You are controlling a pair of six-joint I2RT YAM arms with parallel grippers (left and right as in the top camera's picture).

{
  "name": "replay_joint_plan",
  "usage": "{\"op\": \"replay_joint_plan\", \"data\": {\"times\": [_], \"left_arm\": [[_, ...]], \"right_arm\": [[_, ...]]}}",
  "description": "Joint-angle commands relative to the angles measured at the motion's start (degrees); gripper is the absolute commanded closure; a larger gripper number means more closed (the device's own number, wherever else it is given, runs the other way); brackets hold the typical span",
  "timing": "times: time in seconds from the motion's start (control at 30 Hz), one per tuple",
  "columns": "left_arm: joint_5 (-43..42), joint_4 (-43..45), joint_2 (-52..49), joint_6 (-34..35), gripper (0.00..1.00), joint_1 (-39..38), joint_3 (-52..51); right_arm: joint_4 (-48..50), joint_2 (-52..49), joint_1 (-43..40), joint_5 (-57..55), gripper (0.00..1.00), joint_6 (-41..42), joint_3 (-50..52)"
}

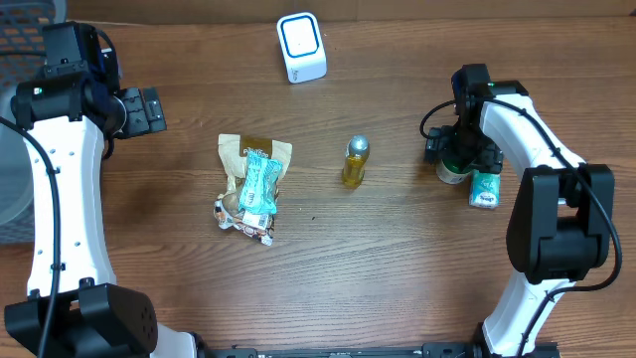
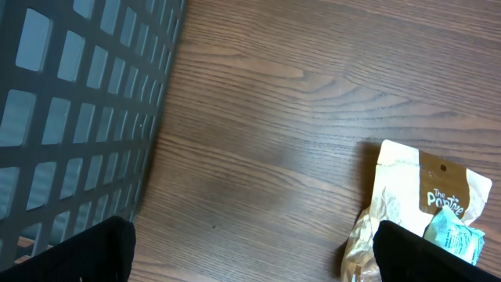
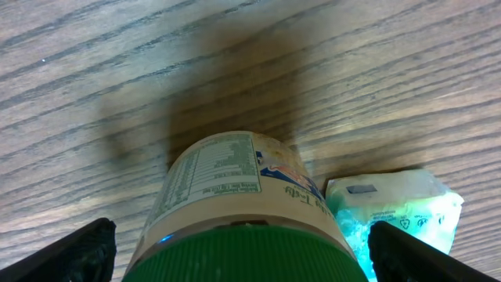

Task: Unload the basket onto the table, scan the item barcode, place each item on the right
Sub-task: 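Move the jar right and lower it beside the mint tin, release, then swing the right gripper left over the yellow bottle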

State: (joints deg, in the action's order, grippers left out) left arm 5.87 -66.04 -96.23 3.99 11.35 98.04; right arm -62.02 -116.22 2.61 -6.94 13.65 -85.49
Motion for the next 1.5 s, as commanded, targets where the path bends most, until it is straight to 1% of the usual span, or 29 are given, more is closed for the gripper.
{"op": "replay_joint_plan", "data": {"times": [0.0, 0.13, 0.33, 0.5, 0.67, 0.7, 0.77, 0.87, 1.03, 1.3, 1.47], "left_arm": [[0.31, 0.07, 0.72, -1.22, 0.00, -0.13, 1.07], [0.28, 0.04, 0.72, -1.22, 0.00, -0.13, 1.07], [0.28, 0.04, 0.72, -1.22, 0.01, -0.13, 1.07], [0.28, 0.04, 0.72, -1.22, 0.01, -0.13, 1.07], [0.28, 0.07, 0.72, -1.22, 0.00, -0.13, 1.07], [0.28, 0.04, 0.72, -1.22, 0.01, -0.13, 1.07], [0.28, 0.04, 0.72, -1.22, 0.00, -0.13, 1.07], [0.28, 0.07, 0.72, -1.22, 0.00, -0.13, 1.07], [0.28, 0.04, 0.72, -1.22, 0.00, -0.13, 1.07], [0.28, 0.04, 0.72, -1.22, 0.00, -0.13, 1.07], [0.28, 0.04, 0.72, -1.22, 0.00, -0.13, 1.07]], "right_arm": [[0.20, 0.37, -0.17, -1.42, 0.00, 0.22, -0.39], [-2.99, 1.46, -0.17, -2.21, 0.00, 0.31, -4.85], [-11.45, 5.49, 1.05, -1.46, 0.00, 1.31, -17.79], [-17.90, 8.61, 3.74, 7.04, 0.00, 1.31, -26.27], [-20.48, 10.14, 6.82, 14.82, 0.00, 1.31, -26.82], [-20.11, 10.12, 7.58, 19.37, 0.00, 1.33, -26.53], [-19.63, 10.12, 8.46, 25.03, 0.00, 1.31, -25.46], [-18.62, 10.03, 10.10, 28.94, 0.00, 1.66, -24.48], [-16.28, 10.03, 13.51, 24.74, 0.00, 7.80, -24.35], [-15.89, 10.03, 21.59, 6.93, 0.00, 19.52, -24.33], [-15.39, 10.01, 25.46, 0.66, 0.00, 23.39, -22.88]]}}
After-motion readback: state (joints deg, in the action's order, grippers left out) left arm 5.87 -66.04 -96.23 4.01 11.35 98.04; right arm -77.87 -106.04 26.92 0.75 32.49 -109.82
